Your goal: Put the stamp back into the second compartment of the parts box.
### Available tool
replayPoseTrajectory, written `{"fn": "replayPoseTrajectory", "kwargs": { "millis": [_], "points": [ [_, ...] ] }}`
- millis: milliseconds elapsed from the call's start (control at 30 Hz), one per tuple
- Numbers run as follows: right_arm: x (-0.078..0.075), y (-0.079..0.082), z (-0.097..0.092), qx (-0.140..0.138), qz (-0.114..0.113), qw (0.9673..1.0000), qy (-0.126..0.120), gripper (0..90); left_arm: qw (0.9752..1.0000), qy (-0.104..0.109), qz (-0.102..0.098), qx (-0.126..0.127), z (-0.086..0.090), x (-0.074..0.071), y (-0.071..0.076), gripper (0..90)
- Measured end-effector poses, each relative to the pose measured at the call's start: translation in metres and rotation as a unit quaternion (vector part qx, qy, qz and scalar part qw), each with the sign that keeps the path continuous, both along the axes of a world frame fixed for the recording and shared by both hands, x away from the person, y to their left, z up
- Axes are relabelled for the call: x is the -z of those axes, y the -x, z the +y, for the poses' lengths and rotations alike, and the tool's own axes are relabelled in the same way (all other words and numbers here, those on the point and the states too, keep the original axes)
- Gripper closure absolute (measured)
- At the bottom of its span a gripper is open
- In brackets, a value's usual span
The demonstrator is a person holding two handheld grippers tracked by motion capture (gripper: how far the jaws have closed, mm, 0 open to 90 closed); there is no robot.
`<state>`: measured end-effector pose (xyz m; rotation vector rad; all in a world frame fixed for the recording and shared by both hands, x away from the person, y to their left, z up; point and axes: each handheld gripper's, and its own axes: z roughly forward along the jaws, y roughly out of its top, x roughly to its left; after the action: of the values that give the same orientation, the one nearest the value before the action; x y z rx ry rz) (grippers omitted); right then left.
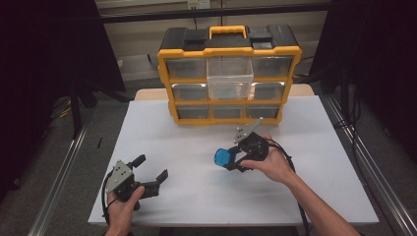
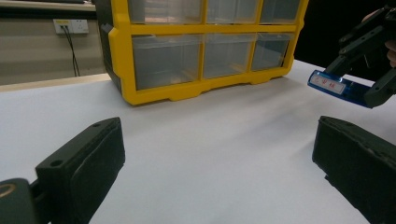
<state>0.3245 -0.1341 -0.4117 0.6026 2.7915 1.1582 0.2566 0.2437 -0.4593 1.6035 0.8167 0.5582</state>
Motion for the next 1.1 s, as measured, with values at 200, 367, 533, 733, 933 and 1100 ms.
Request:
{"fn": "replayPoseTrajectory", "kwargs": {
  "millis": [200, 367, 533, 733, 933, 1100],
  "points": [
    [-0.011, 0.002, -0.004, -0.003, -0.013, 0.9998, -0.015, 41.7, 0.9999, -0.012, 0.001, 0.001, 0.002, 0.0, 0.0, 2.7],
    [-0.02, 0.003, -0.007, -0.002, -0.021, 0.9995, -0.024, 41.7, 0.9999, -0.01, 0.003, 0.0, 0.0, 0.001, -0.002, 2.7],
    [-0.03, 0.002, -0.011, -0.002, -0.032, 0.9988, -0.036, 41.7, 0.9999, -0.01, 0.003, -0.002, 0.0, 0.001, -0.002, 2.7],
    [-0.046, 0.004, -0.013, 0.0, -0.05, 0.9976, -0.047, 41.7, 0.9999, -0.012, 0.005, 0.002, 0.0, 0.001, -0.002, 2.7],
    [-0.061, 0.004, -0.018, 0.002, -0.067, 0.996, -0.059, 41.7, 0.9999, -0.01, 0.004, -0.001, 0.0, 0.001, -0.002, 2.7],
    [-0.078, 0.003, -0.027, 0.011, -0.079, 0.9949, -0.062, 41.7, 0.9999, -0.013, 0.003, -0.002, 0.001, 0.001, -0.002, 2.7]
  ]
}}
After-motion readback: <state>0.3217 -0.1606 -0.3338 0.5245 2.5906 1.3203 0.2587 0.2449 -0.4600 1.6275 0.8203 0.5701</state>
